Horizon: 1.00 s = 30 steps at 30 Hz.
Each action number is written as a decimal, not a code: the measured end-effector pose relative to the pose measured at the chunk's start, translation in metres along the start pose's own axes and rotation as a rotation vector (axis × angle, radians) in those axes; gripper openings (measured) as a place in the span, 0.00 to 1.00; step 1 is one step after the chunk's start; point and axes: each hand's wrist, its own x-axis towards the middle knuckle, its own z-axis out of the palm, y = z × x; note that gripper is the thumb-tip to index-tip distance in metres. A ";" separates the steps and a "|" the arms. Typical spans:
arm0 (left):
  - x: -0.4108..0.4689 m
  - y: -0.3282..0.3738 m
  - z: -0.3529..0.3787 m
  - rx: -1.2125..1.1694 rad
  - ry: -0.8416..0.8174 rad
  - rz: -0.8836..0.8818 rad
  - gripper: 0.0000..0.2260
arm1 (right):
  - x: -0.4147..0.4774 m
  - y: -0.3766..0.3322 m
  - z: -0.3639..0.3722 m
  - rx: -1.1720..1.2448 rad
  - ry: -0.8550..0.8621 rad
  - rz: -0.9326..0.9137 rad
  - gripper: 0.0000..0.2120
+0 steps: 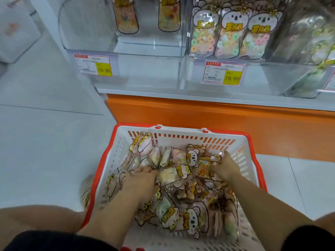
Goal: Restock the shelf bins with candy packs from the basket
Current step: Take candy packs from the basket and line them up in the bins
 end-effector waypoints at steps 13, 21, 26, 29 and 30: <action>0.007 0.005 0.002 -0.008 -0.040 -0.027 0.23 | -0.009 -0.002 0.022 -0.486 -0.168 -0.206 0.28; -0.002 0.003 -0.007 -0.064 -0.052 -0.009 0.21 | -0.048 -0.008 -0.022 -0.244 -0.098 -0.220 0.09; -0.024 0.024 -0.056 -0.401 0.220 0.125 0.18 | -0.099 -0.051 -0.100 -0.025 -0.174 -0.374 0.15; -0.052 0.038 -0.102 -0.945 0.260 0.183 0.16 | -0.131 -0.065 -0.140 0.105 -0.222 -0.439 0.23; -0.062 0.041 -0.114 -1.167 0.184 0.190 0.17 | -0.142 -0.068 -0.150 0.157 -0.255 -0.460 0.20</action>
